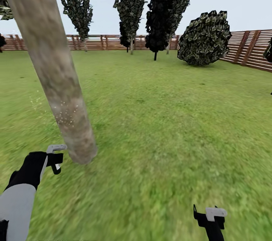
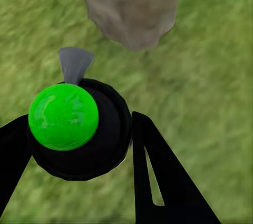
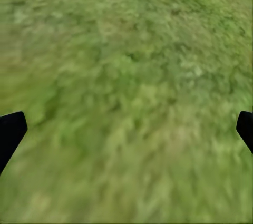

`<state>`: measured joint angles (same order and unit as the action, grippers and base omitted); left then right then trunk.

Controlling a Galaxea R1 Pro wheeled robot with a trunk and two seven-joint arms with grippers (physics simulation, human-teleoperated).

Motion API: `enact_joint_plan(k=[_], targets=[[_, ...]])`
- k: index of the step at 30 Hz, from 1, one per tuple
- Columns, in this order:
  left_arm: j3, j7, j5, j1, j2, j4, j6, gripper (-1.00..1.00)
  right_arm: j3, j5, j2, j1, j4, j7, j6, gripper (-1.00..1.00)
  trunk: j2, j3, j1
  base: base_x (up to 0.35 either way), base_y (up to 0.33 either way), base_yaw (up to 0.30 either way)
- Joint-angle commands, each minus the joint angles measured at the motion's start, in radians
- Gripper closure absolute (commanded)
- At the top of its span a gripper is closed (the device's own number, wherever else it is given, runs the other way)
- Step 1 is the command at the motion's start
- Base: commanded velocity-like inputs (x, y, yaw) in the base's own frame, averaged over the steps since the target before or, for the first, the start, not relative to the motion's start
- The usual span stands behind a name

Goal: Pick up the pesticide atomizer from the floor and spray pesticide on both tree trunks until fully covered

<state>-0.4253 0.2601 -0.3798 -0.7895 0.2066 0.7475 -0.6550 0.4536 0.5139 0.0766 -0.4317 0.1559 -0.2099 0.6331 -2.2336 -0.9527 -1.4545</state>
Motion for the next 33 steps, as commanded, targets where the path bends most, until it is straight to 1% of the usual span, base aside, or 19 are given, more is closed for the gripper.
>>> enact_joint_plan(k=[1,3,4,5,7,8,9,10,11,12,14,16,23,30,31,33], targets=[[-0.004,0.005,-0.01,-0.001,-0.002,-0.005,0.005,1.0,0.004,0.011,0.0,-0.001,-0.002,-0.007,0.003,-1.0,0.0,-0.001,0.0,0.101,-0.045,0.024],[-0.006,-0.023,-0.009,-0.001,-0.002,-0.015,0.04,1.0,0.004,0.011,0.0,-0.001,-0.002,-0.006,0.002,-1.0,0.0,-0.001,0.0,0.199,-0.101,0.008],[-0.007,-0.06,-0.006,-0.001,-0.002,-0.025,0.071,1.0,0.004,0.012,-0.001,-0.001,-0.002,-0.006,0.003,-1.0,0.0,-0.001,0.0,0.257,-0.127,0.002],[-0.007,-0.074,-0.003,-0.001,-0.003,-0.038,0.081,1.0,0.004,0.012,-0.001,-0.001,-0.002,-0.006,0.002,-1.0,0.0,-0.001,0.0,0.267,-0.132,0.001],[-0.008,-0.085,0.001,-0.001,-0.003,-0.084,0.103,1.0,0.004,0.012,0.0,-0.001,-0.002,-0.006,0.002,-1.0,0.0,-0.001,0.0,0.274,-0.136,0.0],[-0.01,-0.088,0.001,-0.001,-0.004,-0.109,0.147,1.0,0.004,0.012,0.0,-0.001,-0.002,-0.006,0.002,-1.0,0.0,-0.001,0.0,0.276,-0.137,0.0],[-0.011,-0.09,0.0,-0.001,-0.003,-0.123,0.175,1.0,0.004,0.012,0.0,-0.001,-0.002,-0.006,0.002,-1.0,0.0,-0.001,0.0,0.276,-0.137,0.0],[-0.025,-0.091,0.0,-0.001,0.0,-0.158,0.22,1.0,0.004,0.012,0.0,-0.001,-0.002,-0.006,0.002,-1.0,0.0,-0.001,0.0,0.277,-0.139,0.0],[-0.063,-0.092,-0.002,-0.001,0.003,-0.193,0.246,1.0,0.004,0.012,0.0,-0.001,-0.002,-0.005,0.002,-1.0,0.0,-0.001,0.0,0.277,-0.141,0.0],[-0.081,-0.092,-0.003,0.001,0.003,-0.202,0.253,1.0,0.004,0.012,0.0,-0.001,-0.002,-0.005,0.002,-1.0,0.0,-0.001,0.0,0.277,-0.142,0.0],[-0.096,-0.091,-0.002,0.027,0.007,-0.201,0.259,1.0,0.004,0.012,0.0,-0.001,-0.002,-0.005,0.002,-1.0,0.0,-0.001,0.0,0.277,-0.144,0.0],[-0.102,-0.092,-0.002,0.055,0.011,-0.185,0.259,1.0,0.004,0.012,0.0,-0.001,-0.002,-0.005,0.002,-1.0,0.0,-0.001,0.0,0.252,-0.171,0.018],[-0.103,-0.092,0.001,0.061,-0.001,-0.18,0.26,1.0,0.004,0.012,0.0,-0.001,-0.002,-0.006,0.002,-1.0,0.0,-0.001,0.0,0.002,-0.262,0.241],[-0.105,-0.091,0.003,0.061,-0.004,-0.182,0.258,1.0,0.004,0.012,0.0,-0.001,-0.002,-0.005,0.002,-1.0,0.0,-0.001,0.0,0.013,-0.275,0.276],[-0.105,-0.09,0.005,0.061,-0.005,-0.184,0.258,1.0,0.004,0.012,0.0,-0.001,-0.002,-0.005,0.002,-1.0,0.0,-0.001,0.0,0.125,-0.273,0.224],[-0.105,-0.09,0.027,0.061,-0.007,-0.184,0.258,1.0,0.004,0.012,0.0,-0.001,-0.002,-0.005,0.002,-1.0,0.0,-0.001,0.0,0.154,-0.259,0.09]])
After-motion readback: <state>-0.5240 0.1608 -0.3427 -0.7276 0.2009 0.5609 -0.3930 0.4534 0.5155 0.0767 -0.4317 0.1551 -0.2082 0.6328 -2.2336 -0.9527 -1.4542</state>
